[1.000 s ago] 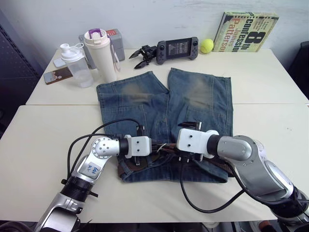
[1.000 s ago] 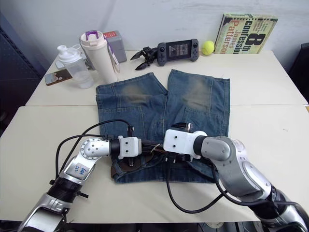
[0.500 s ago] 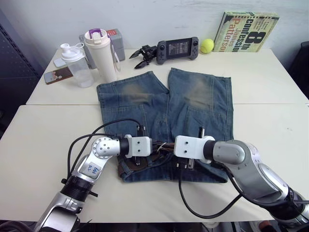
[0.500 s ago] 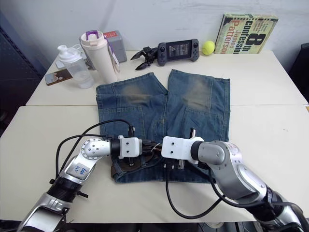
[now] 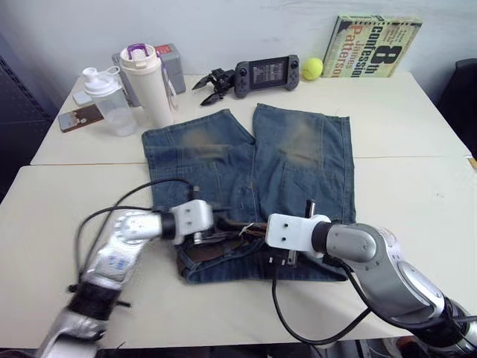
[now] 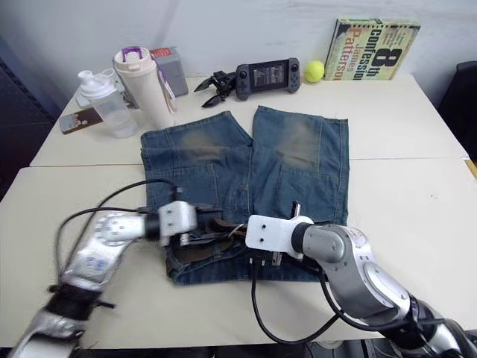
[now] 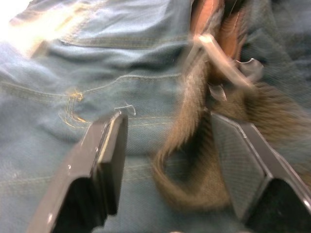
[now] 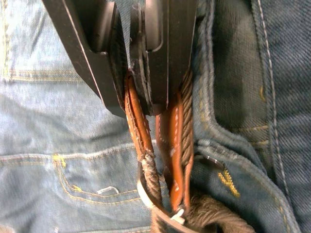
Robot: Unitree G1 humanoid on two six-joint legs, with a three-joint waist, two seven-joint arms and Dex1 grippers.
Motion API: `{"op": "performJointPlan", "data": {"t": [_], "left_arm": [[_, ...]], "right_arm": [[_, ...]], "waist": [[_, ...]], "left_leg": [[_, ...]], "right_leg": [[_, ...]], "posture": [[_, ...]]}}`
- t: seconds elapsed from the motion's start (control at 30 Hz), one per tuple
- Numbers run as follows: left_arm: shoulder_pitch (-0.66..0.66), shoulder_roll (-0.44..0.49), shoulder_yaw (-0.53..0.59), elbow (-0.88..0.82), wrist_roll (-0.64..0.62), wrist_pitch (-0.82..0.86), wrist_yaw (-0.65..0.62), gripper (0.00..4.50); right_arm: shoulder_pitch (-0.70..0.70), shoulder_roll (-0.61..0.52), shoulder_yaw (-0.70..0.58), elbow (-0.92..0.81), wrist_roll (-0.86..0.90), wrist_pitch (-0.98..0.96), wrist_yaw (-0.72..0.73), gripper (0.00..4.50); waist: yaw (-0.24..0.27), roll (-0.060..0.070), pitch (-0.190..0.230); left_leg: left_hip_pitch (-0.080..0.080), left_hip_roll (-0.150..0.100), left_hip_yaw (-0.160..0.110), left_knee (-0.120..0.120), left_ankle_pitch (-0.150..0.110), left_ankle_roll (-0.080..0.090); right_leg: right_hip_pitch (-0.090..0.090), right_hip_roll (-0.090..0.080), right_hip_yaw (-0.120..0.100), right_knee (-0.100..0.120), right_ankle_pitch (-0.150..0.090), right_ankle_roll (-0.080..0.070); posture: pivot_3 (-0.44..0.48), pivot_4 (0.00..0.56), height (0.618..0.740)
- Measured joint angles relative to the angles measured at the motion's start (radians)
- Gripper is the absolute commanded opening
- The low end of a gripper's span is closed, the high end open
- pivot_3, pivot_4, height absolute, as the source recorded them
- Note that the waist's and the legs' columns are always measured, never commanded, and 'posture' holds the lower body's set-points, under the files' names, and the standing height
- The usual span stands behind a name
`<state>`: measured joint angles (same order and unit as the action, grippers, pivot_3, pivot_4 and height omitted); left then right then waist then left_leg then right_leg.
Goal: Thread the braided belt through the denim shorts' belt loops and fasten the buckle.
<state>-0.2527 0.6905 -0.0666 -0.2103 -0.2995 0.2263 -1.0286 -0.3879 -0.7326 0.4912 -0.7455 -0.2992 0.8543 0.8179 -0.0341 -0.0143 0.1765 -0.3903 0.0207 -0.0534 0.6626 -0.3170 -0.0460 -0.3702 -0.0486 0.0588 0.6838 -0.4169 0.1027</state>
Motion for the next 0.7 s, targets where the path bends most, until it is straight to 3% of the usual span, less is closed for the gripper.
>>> {"op": "performJointPlan", "data": {"t": [0.13, 0.23, 0.33, 0.4, 0.57, 0.7], "left_arm": [[0.08, 0.092, 0.106, -0.098, -0.199, 0.193, -0.067, 2.82], [0.109, 0.087, 0.104, -0.1, -0.23, 0.244, -0.072, 2.01], [0.106, 0.058, 0.091, -0.105, -0.247, 0.254, -0.063, 0.66], [0.108, 0.055, 0.067, -0.109, -0.227, 0.234, -0.063, 0.06], [0.157, 0.078, -0.034, -0.085, -0.075, 0.088, -0.078, 0.06], [0.153, 0.093, -0.083, -0.037, 0.033, -0.089, -0.065, 0.06]], "right_arm": [[0.019, 0.006, -0.025, 0.001, 0.002, -0.015, -0.024, 0.0], [0.03, 0.006, -0.03, 0.0, 0.006, -0.028, -0.032, 0.0], [0.048, 0.006, -0.031, -0.003, 0.007, -0.031, -0.036, 0.0], [0.057, 0.006, -0.039, -0.017, 0.007, -0.031, -0.037, 0.0], [0.091, 0.005, -0.072, -0.048, 0.017, -0.029, -0.039, 0.0], [0.233, -0.002, -0.187, -0.113, 0.063, -0.071, -0.042, 0.0]], "waist": [[0.006, 0.001, 0.0], [0.008, 0.001, 0.001], [0.006, 0.001, 0.001], [0.006, 0.001, 0.001], [0.004, 0.001, 0.001], [0.011, 0.003, 0.0]], "left_leg": [[0.0, -0.002, -0.004, 0.0, 0.001, -0.001], [0.0, -0.004, -0.007, 0.0, 0.001, -0.001], [0.0, -0.005, -0.009, 0.0, 0.001, -0.001], [0.0, -0.005, -0.009, 0.0, 0.001, -0.001], [0.001, -0.005, -0.008, -0.001, 0.001, -0.001], [0.003, -0.006, -0.011, -0.001, 0.001, 0.0]], "right_leg": [[0.004, -0.002, 0.0, -0.002, 0.0, 0.0], [0.005, -0.004, 0.0, -0.002, 0.0, 0.0], [0.007, -0.006, -0.001, -0.004, 0.0, 0.0], [0.007, -0.006, -0.001, -0.005, 0.0, 0.0], [0.008, -0.005, -0.002, -0.006, 0.0, 0.0], [0.014, -0.006, -0.002, -0.011, 0.0, 0.0]], "posture": [[0.0, 0.15, 0.739], [0.0, 0.15, 0.739], [0.0, 0.15, 0.739], [0.0, 0.15, 0.739], [0.0, 0.15, 0.739], [0.0, 0.15, 0.739]]}}
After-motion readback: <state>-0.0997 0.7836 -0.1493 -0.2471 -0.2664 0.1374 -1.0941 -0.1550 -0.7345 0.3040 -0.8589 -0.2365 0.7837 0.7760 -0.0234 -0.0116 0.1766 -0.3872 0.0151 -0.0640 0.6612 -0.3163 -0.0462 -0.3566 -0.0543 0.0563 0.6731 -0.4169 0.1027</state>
